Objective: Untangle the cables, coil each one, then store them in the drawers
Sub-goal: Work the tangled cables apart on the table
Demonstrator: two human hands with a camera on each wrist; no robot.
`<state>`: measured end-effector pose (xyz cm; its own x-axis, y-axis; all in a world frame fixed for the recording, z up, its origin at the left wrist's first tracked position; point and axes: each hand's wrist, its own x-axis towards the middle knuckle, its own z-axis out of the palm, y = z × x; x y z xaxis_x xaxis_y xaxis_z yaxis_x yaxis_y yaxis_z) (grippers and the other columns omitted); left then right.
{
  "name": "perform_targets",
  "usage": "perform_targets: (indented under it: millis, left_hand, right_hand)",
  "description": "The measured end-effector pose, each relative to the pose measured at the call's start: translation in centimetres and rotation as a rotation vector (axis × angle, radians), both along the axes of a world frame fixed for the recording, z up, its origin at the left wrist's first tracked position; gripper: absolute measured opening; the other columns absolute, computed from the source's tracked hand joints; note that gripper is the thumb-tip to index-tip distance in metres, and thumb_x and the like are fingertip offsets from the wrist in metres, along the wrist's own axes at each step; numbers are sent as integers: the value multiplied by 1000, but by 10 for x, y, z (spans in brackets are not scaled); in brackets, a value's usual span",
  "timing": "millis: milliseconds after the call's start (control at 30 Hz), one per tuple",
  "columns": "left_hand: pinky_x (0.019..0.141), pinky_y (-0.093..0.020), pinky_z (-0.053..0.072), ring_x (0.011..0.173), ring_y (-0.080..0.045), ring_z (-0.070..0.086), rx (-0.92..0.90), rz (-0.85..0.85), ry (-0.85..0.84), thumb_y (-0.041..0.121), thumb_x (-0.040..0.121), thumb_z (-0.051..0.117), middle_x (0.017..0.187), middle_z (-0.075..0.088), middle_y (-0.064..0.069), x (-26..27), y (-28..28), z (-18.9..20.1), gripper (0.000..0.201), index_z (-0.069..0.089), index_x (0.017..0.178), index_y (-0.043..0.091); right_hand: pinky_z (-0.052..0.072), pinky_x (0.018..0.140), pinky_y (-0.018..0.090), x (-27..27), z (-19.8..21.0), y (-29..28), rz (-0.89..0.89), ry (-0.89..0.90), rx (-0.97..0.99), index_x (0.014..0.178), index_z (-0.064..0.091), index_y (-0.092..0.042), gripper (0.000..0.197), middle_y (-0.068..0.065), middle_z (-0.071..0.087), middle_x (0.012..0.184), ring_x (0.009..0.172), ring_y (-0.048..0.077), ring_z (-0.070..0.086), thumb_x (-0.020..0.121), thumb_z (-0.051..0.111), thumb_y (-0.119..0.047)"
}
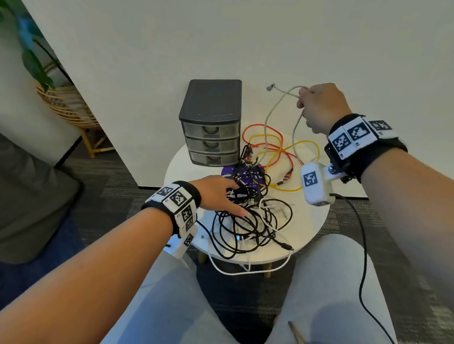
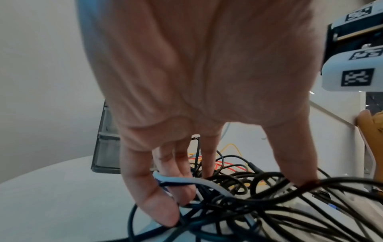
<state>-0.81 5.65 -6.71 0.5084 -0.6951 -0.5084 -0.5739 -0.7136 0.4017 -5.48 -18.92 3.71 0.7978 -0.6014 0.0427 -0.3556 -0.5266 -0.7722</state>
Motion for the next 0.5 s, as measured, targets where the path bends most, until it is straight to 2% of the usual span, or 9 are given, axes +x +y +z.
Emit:
perform_targets:
  millis: [67,100,167,233,267,367,500]
  left_hand:
    - [105,-34,41,129,-25,51,17,30,-18,67,83,68,147,51,-9,-1,0,-3,92,37,155,20]
    - [101,-34,44,125,-24,53,23,42,-27,68,83,67,146,51,-9,-2,0,-4,93,36,155,19]
    - [84,-27,52,104,-17,59,20,69,-24,68,82,69,144,51,-9,-2,0,-5,94,36,155,18]
    - [67,-21,54,83,-11,64,8,111,14,67,81,70,144,48,-7,-2,1,-4,95,35,155,19]
    - [64,-20,54,77,-10,66,3,126,27,67,81,71,145,47,-6,-1,2,-4,96,34,155,19]
    - [62,-21,56,77,-14,69,-8,163,50,66,80,73,146,45,-5,-1,3,-4,95,35,154,20]
    - [69,-30,63,87,-21,70,-11,190,39,67,78,74,142,43,-6,-1,3,-6,95,36,153,22]
  right_hand:
    - [35,47,27,8,0,1,-81,-1,140,70,57,-14,38,5,55,72,52,22,46,104,43,-27]
    - [35,44,26,12,-2,0,-111,-5,230,72,56,-14,37,7,55,75,48,21,47,104,42,-27]
    - [36,40,20,16,-3,0,-131,-18,382,81,54,-13,33,4,53,74,41,16,50,105,37,-28]
    - [39,44,23,20,1,1,-139,-31,402,84,53,-16,30,1,54,69,47,14,50,104,37,-32]
    - [37,46,25,23,4,1,-156,-56,417,81,52,-18,30,0,53,66,49,15,48,104,38,-32]
    - [26,45,21,32,21,6,-223,-176,550,73,50,-15,32,2,45,60,45,15,36,102,39,-23]
    - [24,44,22,41,34,5,-260,-299,564,67,49,-16,29,1,43,61,45,16,34,95,43,-19]
